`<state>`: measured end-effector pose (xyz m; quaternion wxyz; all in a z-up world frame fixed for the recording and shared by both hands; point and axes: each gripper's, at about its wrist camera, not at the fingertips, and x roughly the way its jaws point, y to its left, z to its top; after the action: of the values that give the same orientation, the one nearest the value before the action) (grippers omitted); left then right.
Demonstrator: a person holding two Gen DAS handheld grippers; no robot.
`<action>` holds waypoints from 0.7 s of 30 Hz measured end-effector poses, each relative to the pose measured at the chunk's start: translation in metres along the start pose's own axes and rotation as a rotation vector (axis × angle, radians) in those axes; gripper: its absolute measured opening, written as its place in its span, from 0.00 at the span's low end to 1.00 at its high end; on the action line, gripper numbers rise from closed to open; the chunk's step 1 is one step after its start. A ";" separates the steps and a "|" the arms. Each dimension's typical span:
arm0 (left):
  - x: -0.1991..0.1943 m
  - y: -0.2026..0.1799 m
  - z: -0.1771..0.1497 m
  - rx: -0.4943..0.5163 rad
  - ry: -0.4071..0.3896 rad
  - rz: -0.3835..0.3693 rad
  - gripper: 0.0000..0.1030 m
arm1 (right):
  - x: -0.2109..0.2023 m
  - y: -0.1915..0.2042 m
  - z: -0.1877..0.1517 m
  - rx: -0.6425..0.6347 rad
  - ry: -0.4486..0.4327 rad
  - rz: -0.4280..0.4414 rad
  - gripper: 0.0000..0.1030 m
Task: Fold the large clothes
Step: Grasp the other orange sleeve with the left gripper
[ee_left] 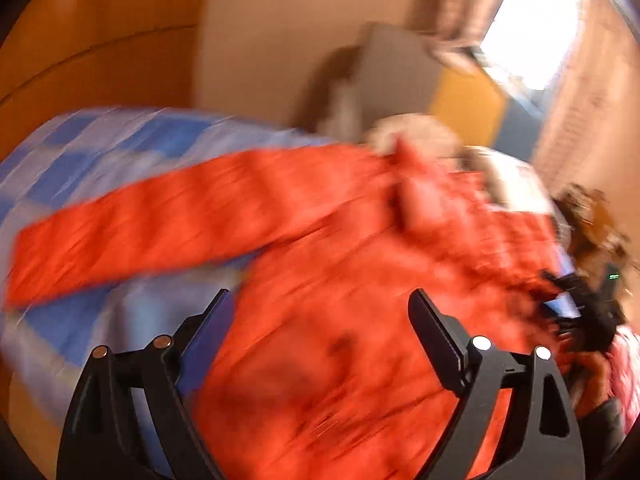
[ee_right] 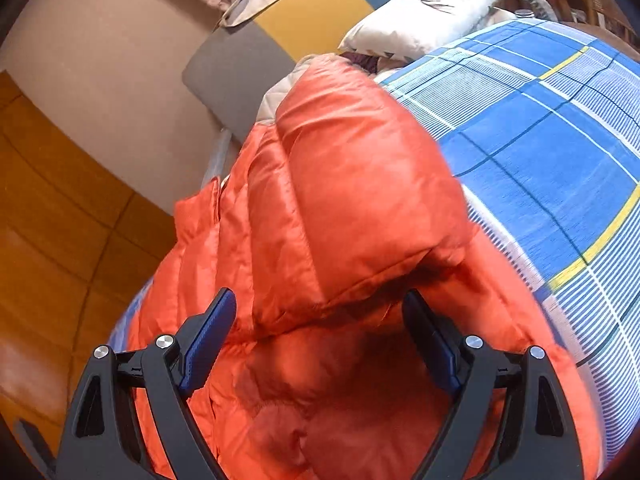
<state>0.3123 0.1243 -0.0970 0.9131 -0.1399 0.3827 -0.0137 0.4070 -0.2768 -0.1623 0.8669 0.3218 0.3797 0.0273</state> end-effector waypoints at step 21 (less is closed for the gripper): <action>0.171 -0.048 0.057 -0.113 0.139 -0.289 0.05 | 0.006 -0.005 0.016 0.029 -0.001 -0.042 0.82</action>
<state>0.4777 0.0695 -0.1648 0.8636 -0.2432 0.4212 -0.1332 0.4213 -0.2880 -0.1610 0.8626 0.3263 0.3865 0.0034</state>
